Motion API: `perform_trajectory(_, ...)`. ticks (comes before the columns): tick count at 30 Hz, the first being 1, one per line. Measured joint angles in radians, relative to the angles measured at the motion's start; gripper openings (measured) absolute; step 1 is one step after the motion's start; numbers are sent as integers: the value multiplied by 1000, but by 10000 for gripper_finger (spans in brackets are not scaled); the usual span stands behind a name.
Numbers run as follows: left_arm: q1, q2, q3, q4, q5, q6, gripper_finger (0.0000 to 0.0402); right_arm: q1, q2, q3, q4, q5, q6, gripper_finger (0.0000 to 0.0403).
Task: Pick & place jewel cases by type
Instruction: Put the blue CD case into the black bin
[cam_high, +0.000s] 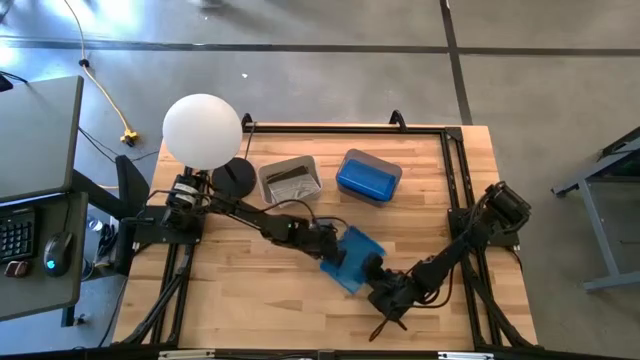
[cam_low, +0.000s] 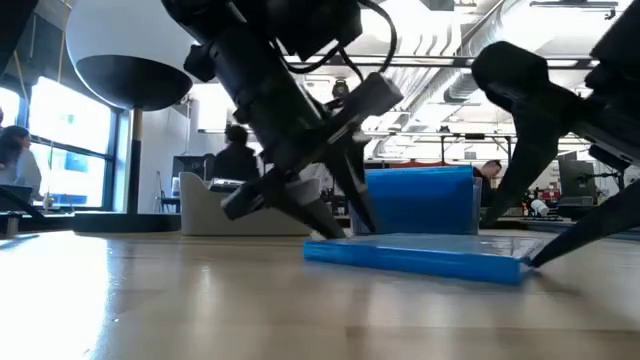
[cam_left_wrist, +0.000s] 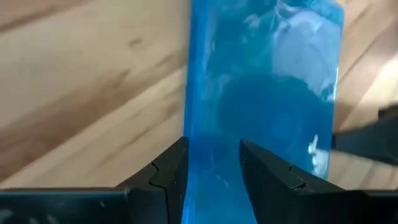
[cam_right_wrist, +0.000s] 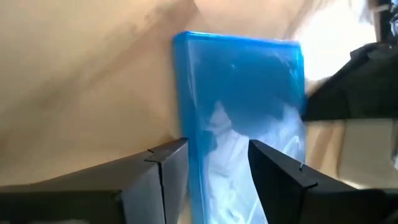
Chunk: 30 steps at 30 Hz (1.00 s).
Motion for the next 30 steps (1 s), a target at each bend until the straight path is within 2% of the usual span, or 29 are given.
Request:
perform_trajectory(6,-2,-3,2,-47,78,-5,137,12,0,0,-38,57,1,159)
perform_trajectory(10,-7,-8,9,-141,50,-11,137,19,-1,0,-39,96,73,159)
perform_trajectory(14,-6,-6,6,-113,37,9,137,35,-10,1,-53,112,186,158)
perform_trajectory(18,-6,-2,6,-80,40,28,137,43,-45,3,-130,22,336,158)
perform_trajectory(23,-8,-2,6,-84,36,31,137,43,-97,3,-307,-125,573,158)
perform_trajectory(27,-8,-2,5,-81,33,31,137,44,-108,3,-400,-161,677,171)
perform_trajectory(30,-8,-2,4,-76,31,28,137,31,-108,3,-406,-218,700,190)
